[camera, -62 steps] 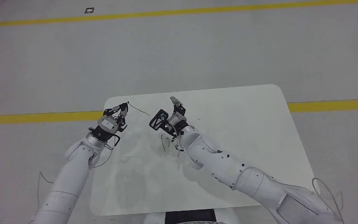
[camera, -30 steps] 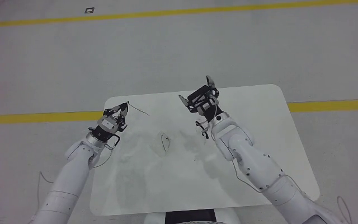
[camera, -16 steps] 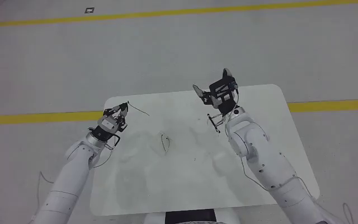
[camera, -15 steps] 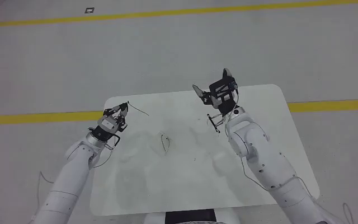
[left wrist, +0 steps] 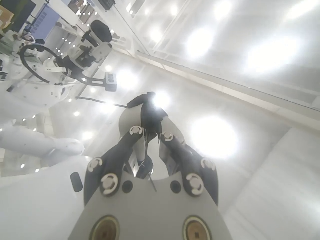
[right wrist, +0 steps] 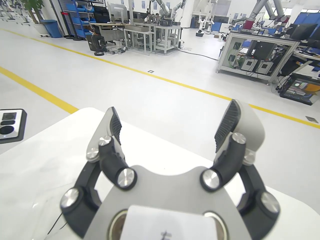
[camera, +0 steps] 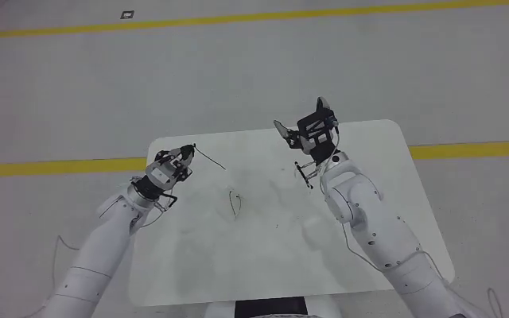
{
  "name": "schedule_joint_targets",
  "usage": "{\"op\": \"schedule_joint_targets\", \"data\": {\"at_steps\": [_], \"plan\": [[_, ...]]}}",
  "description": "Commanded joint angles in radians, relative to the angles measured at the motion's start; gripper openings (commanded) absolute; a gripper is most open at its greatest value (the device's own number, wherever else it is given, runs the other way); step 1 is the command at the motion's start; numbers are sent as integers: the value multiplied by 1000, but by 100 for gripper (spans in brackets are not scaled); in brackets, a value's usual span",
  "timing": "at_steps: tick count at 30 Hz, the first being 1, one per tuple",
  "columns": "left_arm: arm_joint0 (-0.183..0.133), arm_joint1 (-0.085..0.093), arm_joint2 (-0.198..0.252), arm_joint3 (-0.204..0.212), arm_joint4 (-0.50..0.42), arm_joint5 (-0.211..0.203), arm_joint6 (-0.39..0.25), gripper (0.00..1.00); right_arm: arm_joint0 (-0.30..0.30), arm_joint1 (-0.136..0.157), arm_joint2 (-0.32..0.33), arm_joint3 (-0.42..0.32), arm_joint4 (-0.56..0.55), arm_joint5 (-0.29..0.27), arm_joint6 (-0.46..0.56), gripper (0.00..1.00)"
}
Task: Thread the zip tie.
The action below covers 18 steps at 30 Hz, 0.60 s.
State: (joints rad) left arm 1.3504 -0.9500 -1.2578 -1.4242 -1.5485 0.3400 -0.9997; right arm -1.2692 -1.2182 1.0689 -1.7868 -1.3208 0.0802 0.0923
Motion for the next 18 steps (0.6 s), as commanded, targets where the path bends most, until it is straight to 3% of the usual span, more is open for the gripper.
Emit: {"op": "schedule_joint_targets", "data": {"at_steps": [1, 18], "plan": [[-1, 10, 13, -13, 0, 0, -1, 0, 0, 0, 0, 0, 0, 0, 0, 100], [-2, 15, 22, -17, 1, 0, 2, 0, 0, 0, 0, 0, 0, 0, 0, 100]]}}
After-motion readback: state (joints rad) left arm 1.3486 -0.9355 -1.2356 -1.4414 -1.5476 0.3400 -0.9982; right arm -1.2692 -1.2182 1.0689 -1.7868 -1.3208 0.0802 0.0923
